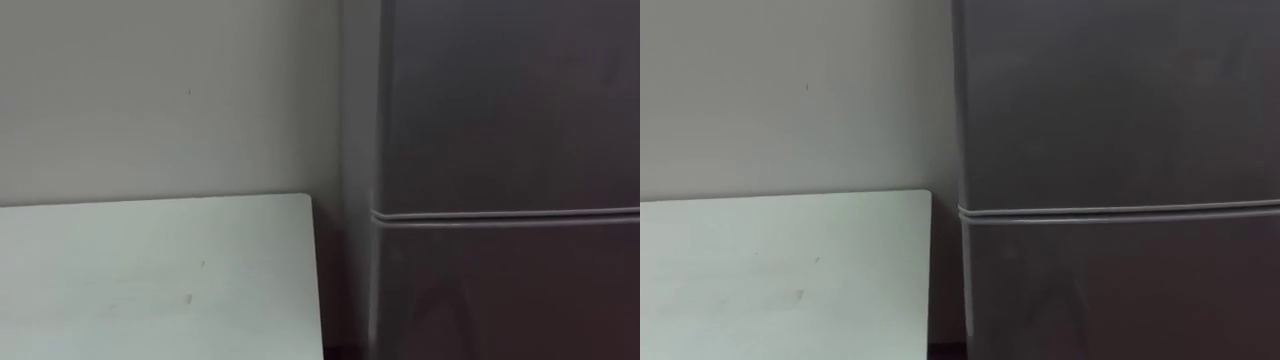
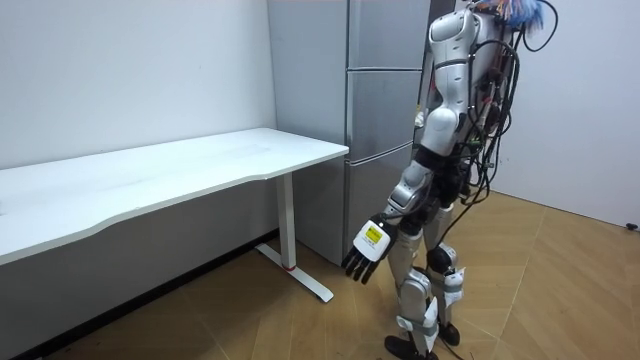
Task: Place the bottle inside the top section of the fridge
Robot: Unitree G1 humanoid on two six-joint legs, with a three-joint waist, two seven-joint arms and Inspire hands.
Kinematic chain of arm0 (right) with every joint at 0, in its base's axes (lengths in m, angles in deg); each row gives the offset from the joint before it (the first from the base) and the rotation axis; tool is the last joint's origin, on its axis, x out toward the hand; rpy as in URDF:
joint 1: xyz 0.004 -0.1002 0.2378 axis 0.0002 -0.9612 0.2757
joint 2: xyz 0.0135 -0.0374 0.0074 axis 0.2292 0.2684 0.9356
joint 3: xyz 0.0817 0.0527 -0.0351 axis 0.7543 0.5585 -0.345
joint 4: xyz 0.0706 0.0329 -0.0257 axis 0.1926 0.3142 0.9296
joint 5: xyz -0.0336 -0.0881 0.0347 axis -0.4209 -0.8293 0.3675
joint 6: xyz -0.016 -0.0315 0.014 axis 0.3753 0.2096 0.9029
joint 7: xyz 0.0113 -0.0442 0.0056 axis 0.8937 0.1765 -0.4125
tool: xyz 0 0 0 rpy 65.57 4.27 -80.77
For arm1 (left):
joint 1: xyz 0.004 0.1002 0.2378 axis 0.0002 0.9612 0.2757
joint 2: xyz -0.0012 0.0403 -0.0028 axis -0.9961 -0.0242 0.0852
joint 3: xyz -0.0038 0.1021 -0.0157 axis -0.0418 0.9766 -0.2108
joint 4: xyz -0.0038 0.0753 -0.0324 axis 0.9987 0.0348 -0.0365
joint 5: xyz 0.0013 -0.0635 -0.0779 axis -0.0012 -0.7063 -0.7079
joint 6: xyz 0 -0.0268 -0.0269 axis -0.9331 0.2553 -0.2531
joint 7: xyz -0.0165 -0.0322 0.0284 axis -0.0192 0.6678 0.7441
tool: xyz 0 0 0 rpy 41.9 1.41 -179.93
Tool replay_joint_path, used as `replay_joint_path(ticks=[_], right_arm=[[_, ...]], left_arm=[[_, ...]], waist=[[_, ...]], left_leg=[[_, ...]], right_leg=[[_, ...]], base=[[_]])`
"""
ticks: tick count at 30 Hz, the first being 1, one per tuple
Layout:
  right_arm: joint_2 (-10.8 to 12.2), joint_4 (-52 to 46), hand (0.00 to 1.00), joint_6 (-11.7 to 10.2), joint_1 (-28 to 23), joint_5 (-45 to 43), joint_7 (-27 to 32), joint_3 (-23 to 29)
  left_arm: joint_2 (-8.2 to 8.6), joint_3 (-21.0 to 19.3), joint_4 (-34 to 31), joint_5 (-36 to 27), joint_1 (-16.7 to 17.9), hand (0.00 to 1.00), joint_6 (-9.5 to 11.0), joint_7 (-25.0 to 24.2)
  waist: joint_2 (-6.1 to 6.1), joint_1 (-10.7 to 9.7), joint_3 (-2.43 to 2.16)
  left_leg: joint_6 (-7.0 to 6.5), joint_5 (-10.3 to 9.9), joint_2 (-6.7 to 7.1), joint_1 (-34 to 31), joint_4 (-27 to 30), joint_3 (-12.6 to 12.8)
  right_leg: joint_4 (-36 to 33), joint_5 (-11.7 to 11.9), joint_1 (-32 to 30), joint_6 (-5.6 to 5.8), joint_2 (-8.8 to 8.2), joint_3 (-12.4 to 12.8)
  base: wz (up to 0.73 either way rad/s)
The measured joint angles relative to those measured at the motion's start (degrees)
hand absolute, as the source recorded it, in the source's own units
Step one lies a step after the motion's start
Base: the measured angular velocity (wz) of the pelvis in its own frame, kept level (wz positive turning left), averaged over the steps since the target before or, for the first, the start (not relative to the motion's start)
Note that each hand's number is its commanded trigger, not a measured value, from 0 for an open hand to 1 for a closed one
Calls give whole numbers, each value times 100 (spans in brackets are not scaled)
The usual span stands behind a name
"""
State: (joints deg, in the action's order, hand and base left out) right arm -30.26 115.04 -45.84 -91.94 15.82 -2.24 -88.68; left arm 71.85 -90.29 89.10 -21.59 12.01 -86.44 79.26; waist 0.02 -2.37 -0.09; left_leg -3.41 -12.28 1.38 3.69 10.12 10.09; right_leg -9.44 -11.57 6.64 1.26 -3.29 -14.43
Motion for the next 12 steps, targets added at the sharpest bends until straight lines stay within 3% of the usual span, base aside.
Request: replay_joint_path(ticks=[5, 12], right_arm=[[0, 155, 0, 179, 32, -137, -183, -1], [-6, 162, 0, 180, 25, -142, -372, 1]], left_arm=[[-11, -1, -30, 232, 0, 0, -5, 0], [-11, -1, -128, 232, 31, 0, -8, 5]], waist=[[-30, 26, 10], [-65, 97, 27]], left_leg=[[-5, -2, 29, 1, -41, -71], [-5, -2, 35, -10, -54, -86]], right_leg=[[79, 5, 31, 16, 3, -7], [89, 3, 40, 19, 5, -6]], base=[[5], [0]])
